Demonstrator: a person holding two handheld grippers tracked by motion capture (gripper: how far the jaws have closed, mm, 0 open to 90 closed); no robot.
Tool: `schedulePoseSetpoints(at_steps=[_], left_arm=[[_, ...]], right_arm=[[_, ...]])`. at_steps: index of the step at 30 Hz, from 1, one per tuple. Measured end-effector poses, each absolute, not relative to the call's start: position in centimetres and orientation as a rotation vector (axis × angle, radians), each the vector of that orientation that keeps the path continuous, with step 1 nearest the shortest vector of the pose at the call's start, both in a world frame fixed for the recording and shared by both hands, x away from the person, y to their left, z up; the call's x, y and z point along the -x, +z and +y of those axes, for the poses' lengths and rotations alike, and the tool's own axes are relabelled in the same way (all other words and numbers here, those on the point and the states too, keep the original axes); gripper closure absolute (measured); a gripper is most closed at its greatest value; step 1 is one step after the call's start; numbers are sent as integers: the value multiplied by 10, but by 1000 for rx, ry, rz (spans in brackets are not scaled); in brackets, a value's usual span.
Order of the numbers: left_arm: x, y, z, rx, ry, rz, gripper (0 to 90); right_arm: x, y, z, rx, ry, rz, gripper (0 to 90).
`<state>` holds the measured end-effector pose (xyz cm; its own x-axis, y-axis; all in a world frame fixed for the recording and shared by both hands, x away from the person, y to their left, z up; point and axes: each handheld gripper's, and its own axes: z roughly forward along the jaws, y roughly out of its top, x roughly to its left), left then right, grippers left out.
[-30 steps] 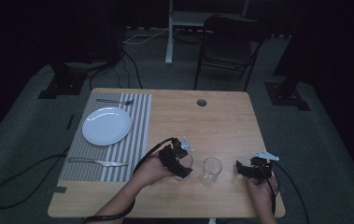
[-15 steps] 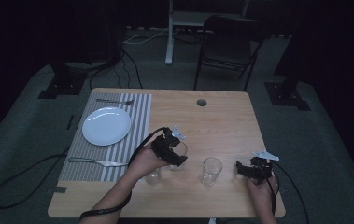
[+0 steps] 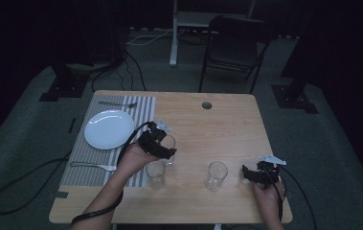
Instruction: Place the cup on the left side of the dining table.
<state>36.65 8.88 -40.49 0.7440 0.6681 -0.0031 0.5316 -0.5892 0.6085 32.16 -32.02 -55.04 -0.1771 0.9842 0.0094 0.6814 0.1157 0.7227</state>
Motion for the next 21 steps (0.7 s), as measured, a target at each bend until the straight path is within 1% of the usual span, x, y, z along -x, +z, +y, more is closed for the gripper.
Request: schedulePoseSetpoints(at_steps=[18, 21], left_arm=[[-371, -410, 163, -2300, 405, 1128, 292], [-372, -411, 177, -2270, 422, 1181, 292]], right_arm=[[-322, -550, -320, -1611, 828, 1919, 122], [-322, -550, -320, -1610, 827, 1920, 122]])
